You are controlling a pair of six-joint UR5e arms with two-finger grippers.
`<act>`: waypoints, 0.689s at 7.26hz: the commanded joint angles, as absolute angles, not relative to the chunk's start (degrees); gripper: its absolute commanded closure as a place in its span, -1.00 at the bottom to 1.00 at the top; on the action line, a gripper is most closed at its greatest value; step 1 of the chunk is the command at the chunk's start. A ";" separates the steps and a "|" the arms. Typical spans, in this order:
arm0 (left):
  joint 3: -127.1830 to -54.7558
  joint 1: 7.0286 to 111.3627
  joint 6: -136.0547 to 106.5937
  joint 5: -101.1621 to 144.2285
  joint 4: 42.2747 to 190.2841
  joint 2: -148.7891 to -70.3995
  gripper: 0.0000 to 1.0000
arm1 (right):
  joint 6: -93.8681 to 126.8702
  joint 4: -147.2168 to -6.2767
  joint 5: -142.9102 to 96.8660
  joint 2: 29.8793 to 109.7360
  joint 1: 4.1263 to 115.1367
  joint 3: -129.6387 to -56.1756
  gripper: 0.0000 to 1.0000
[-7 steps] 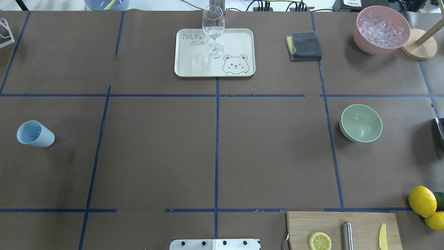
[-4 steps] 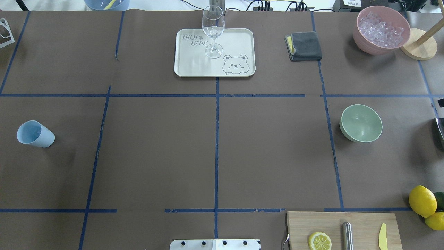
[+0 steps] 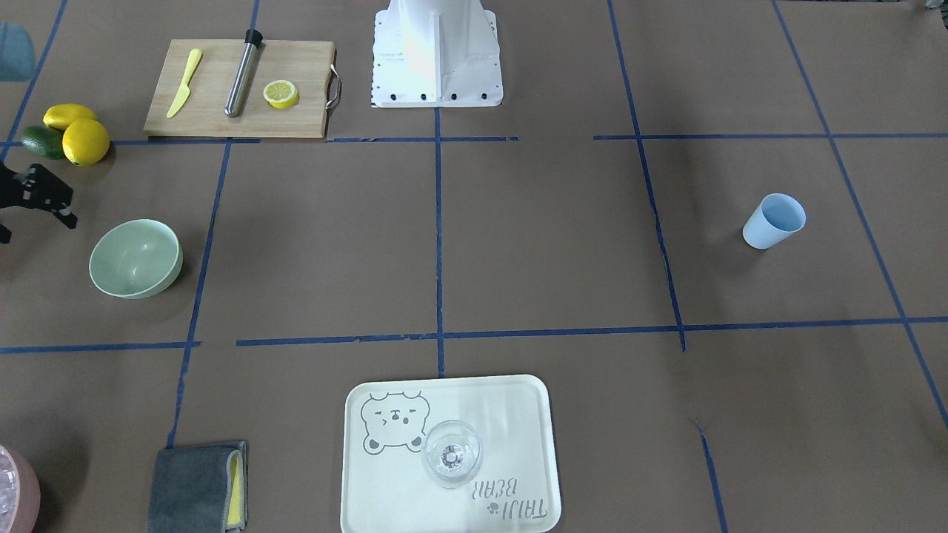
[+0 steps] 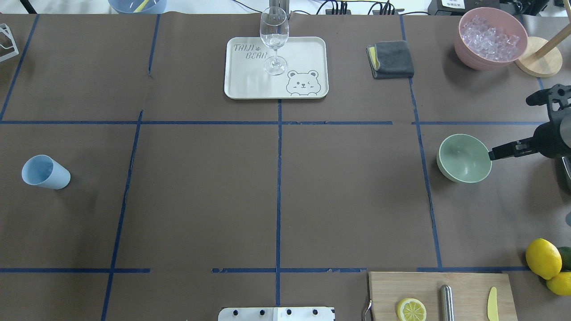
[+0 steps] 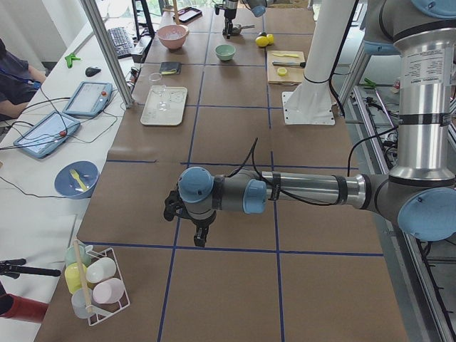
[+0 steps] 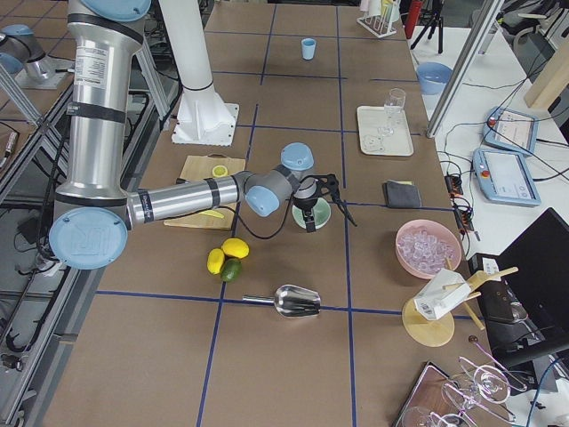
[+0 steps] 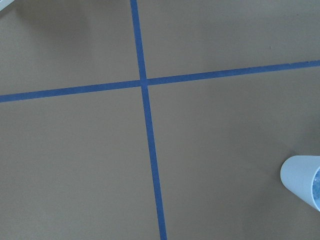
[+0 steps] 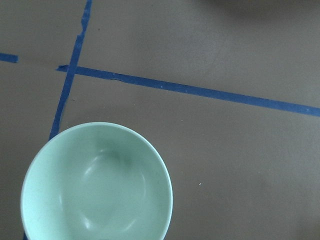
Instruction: Pour ice into bowl
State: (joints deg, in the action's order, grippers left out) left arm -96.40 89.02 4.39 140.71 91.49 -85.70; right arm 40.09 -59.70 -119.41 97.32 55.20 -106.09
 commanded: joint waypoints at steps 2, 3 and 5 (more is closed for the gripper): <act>-96.77 89.03 4.48 140.71 91.58 -85.69 -1.00 | 42.19 -59.41 -117.77 97.21 52.12 -104.77 -0.86; -96.59 89.03 4.40 140.71 92.63 -85.69 -1.00 | 42.27 -58.63 -117.86 95.99 52.21 -102.94 -0.80; -96.68 89.03 4.39 140.71 92.72 -85.69 -1.00 | 42.45 -57.57 -118.04 92.56 52.21 -99.60 -0.76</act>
State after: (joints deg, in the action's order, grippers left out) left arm -96.66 89.03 4.40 140.71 92.57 -85.69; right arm 42.37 -58.09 -117.93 94.41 52.19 -101.64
